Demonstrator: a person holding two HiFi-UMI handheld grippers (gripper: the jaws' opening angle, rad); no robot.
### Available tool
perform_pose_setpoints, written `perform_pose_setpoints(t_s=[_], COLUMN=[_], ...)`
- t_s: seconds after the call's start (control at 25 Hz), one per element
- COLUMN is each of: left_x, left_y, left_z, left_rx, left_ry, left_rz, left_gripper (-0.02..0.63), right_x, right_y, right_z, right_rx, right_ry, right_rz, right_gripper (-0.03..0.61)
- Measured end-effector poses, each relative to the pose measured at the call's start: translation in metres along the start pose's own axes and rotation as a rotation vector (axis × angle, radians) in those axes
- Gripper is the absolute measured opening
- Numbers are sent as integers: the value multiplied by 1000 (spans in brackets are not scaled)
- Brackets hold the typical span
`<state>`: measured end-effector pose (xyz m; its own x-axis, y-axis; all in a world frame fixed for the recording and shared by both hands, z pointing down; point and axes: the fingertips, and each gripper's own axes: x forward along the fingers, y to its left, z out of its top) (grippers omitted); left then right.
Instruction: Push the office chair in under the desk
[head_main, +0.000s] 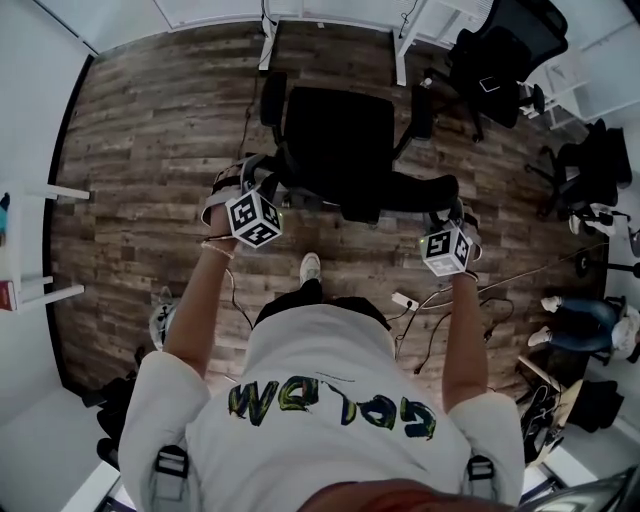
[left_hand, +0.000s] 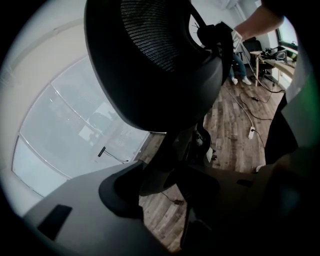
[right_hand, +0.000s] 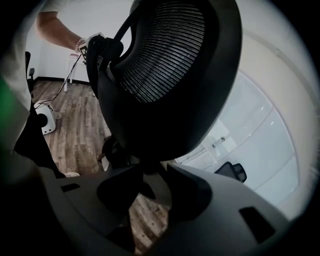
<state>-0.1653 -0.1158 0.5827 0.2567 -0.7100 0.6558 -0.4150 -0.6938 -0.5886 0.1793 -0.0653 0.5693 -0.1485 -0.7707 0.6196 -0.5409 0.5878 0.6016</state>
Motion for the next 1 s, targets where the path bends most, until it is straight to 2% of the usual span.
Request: perform_pose_setpoints(t_s=[0.36, 1.0], left_x=[49, 115], left_y=[41, 100], left_z=[15, 32], left_rx=[11, 13], left_ry=[-12, 4], left_rz=[-23, -25], left_gripper=[204, 202], right_x=[47, 117], right_y=[-40, -99], right_z=[10, 25], right_rx=[-4, -2], right_ry=[18, -26], right_rz=[-6, -8], right_gripper=[153, 155])
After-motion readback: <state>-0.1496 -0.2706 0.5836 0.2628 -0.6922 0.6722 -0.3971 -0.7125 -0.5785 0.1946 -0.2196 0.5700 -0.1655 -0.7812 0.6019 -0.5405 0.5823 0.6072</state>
